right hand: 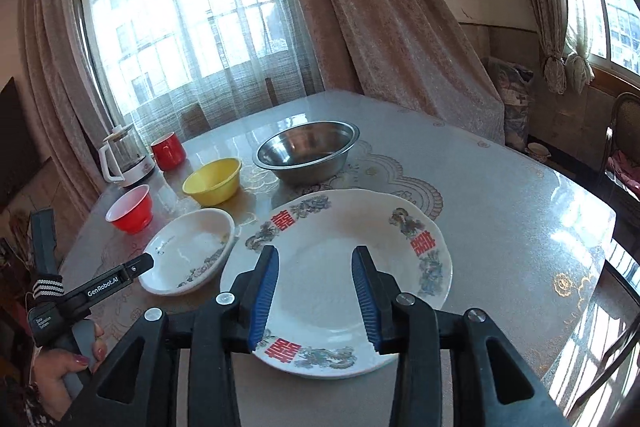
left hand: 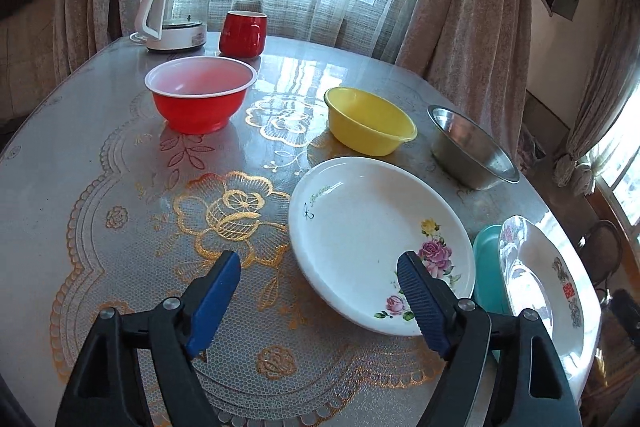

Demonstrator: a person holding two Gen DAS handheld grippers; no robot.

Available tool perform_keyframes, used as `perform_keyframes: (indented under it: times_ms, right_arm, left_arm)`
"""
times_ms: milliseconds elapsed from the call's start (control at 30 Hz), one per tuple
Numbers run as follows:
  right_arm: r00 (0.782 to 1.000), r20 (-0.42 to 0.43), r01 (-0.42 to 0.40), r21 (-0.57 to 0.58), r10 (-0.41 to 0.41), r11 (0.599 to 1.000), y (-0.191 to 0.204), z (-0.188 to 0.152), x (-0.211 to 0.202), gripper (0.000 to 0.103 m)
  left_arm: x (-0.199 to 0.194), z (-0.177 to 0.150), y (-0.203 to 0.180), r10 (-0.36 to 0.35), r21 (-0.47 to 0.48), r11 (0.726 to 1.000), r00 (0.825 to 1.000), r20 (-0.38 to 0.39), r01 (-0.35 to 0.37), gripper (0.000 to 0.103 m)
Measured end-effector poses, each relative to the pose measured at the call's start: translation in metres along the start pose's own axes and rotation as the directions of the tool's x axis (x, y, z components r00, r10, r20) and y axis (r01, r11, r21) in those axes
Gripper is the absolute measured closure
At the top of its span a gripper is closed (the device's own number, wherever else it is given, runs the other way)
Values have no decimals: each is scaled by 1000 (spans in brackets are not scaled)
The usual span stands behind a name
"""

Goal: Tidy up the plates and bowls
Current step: 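Open both grippers and move them to the white floral plate, then pinch the rim of the white floral plate with both grippers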

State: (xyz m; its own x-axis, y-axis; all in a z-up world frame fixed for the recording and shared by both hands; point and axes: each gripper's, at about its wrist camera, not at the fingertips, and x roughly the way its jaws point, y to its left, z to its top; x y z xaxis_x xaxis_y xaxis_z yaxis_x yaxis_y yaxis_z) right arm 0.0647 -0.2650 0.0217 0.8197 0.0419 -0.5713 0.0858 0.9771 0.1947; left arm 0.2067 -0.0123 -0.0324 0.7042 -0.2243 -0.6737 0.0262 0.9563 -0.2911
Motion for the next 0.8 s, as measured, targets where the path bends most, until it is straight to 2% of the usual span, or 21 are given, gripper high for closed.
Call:
perform_keyframes:
  times_ms: [67, 167, 300, 467, 533, 667, 800]
  right_arm:
    - [999, -32, -22, -42, 21, 999, 17, 6, 12, 63]
    - [993, -103, -60, -88, 51, 994, 40, 15, 35, 62]
    - [969, -226, -130, -110, 102, 985, 61, 31, 68, 62]
    - [947, -311, -158, -238, 78, 958, 93, 46, 105, 62]
    - [925, -369, -184, -227, 90, 956, 97, 51, 125, 62]
    - [881, -465, -161, -120, 88, 980, 88, 59, 164, 62]
    - [854, -513, -158, -88, 91, 983, 84, 65, 188, 62]
  left_arm:
    - [2, 1, 1, 10, 14, 1000, 1000, -8, -10, 17]
    - [5, -1, 1, 19, 33, 999, 1000, -16, -19, 17]
    - [7, 0, 6, -12, 13, 1000, 1000, -29, 13, 17]
    - [10, 0, 10, -39, -16, 999, 998, -53, 38, 19]
    - [12, 0, 11, -48, -23, 999, 997, -62, 47, 19]
    - [15, 0, 10, -54, -24, 998, 996, -75, 52, 22]
    - [18, -1, 8, -53, -12, 999, 995, -83, 53, 25]
